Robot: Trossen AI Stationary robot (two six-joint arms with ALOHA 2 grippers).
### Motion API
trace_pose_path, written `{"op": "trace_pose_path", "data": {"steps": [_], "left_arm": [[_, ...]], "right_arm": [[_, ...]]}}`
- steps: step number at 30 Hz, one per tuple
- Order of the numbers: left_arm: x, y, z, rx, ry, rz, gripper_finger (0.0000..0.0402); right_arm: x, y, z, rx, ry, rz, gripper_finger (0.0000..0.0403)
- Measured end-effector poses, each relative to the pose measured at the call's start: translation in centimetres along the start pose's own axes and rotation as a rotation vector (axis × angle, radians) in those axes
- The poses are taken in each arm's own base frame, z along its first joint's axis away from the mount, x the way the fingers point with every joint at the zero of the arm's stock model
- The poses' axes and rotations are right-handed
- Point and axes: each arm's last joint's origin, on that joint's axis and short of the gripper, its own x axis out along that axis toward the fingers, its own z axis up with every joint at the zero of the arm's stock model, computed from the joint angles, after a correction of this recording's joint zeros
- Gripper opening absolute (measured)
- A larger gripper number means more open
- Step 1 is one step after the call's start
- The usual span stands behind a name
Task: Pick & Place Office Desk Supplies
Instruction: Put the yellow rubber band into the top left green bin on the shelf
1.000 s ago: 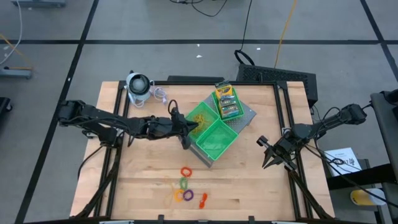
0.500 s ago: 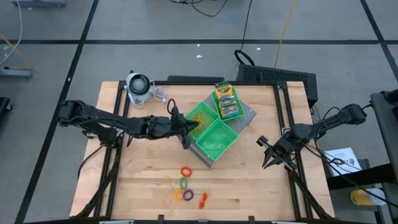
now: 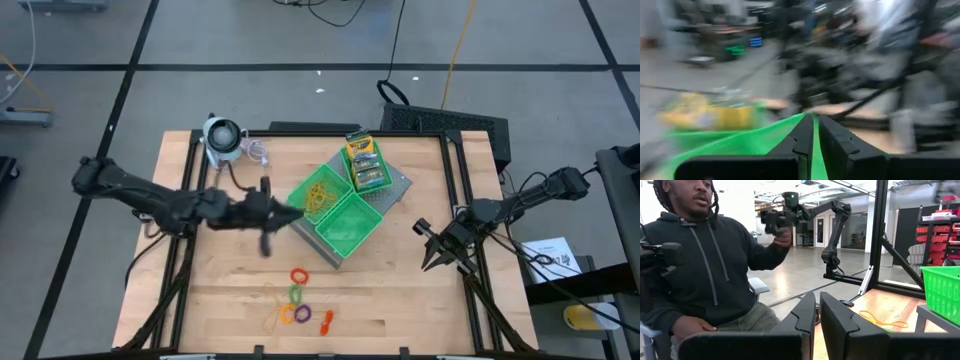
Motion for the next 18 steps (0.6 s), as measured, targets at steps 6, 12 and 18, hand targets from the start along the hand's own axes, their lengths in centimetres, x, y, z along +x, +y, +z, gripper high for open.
{"op": "trace_pose_path", "data": {"steps": [6,12,18], "left_arm": [[-2.6,-3.4,1.8,-0.317,-0.013,-0.526,0.0035],[-2.1,-6.7,-0.6,-0.383,0.112,-0.58,0.0038],[-1.3,-8.8,-4.9,-0.478,0.388,-0.467,0.0099]], "right_arm": [[0.0,0.0,0.0,0.0,-0.001,0.0,0.002],[0.0,0.0,0.0,0.0,-0.001,0.0,0.002],[0.0,0.0,0.0,0.0,0.0,0.0,0.002]]}}
